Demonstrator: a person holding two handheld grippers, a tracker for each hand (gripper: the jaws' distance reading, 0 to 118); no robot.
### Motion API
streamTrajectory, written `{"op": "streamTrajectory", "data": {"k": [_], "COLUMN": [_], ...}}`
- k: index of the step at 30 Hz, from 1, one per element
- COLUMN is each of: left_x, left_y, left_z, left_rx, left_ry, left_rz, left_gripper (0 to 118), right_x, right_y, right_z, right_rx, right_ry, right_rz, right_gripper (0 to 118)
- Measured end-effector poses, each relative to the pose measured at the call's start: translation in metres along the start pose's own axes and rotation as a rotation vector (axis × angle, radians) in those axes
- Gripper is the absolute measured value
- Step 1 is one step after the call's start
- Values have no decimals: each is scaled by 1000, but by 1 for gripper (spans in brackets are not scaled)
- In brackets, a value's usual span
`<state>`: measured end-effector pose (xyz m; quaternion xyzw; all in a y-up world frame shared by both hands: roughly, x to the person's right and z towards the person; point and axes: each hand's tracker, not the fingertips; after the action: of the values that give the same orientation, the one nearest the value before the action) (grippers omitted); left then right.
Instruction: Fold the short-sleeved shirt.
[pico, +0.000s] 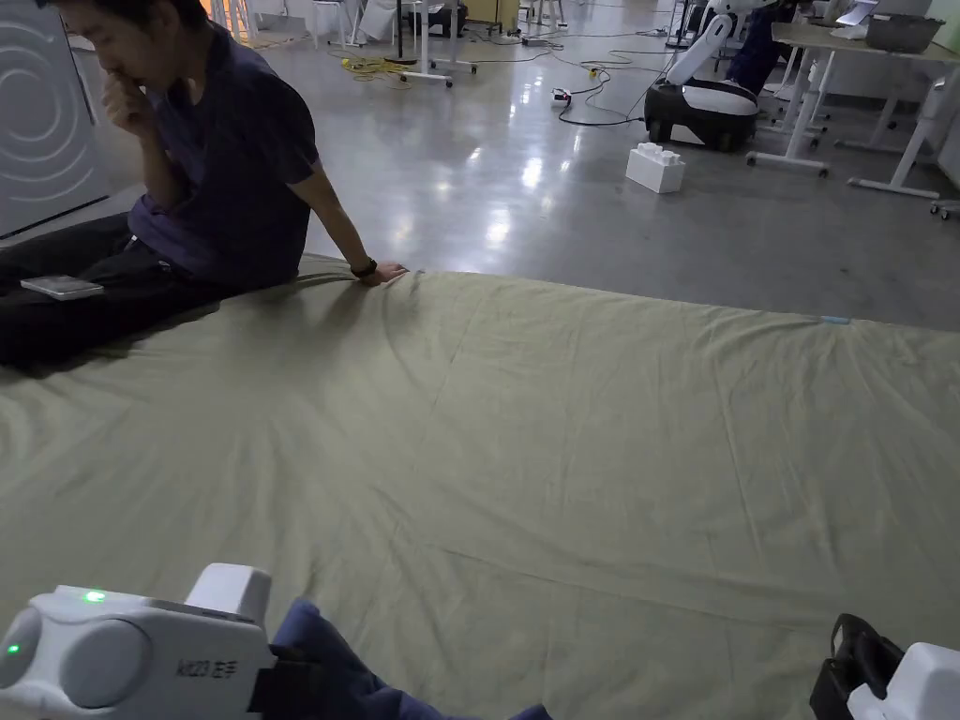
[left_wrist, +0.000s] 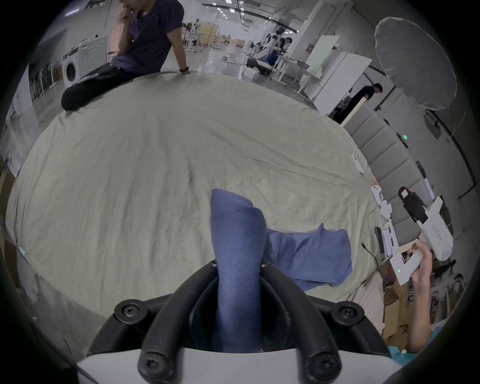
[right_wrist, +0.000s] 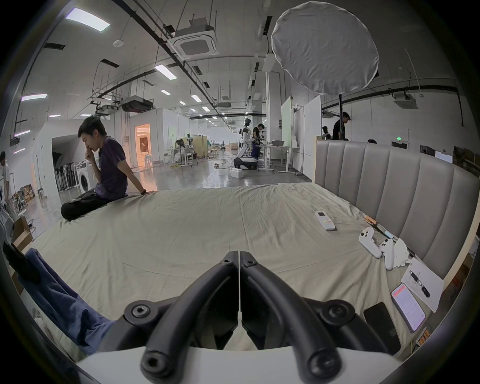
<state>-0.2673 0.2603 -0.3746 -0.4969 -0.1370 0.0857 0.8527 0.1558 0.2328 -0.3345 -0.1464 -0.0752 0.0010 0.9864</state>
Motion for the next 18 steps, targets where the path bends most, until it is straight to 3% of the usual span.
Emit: {"op": "streamTrajectory", "data": {"k": [10,18], "left_x": [70,129], "left_y": [-4,-19], "left_z": [-12,-58], "left_rx": [-27,-77], "left_ry": [-113,-175], "left_rz": [-55,-38], "left_gripper": [14,14], "right_x": [6,15], "right_y": [-5,-11], "right_z": [3,6], "right_rx": [-4,-17], "right_ry": [-5,-23], "right_rz": [-14,-25], "right_gripper": [2,2]}}
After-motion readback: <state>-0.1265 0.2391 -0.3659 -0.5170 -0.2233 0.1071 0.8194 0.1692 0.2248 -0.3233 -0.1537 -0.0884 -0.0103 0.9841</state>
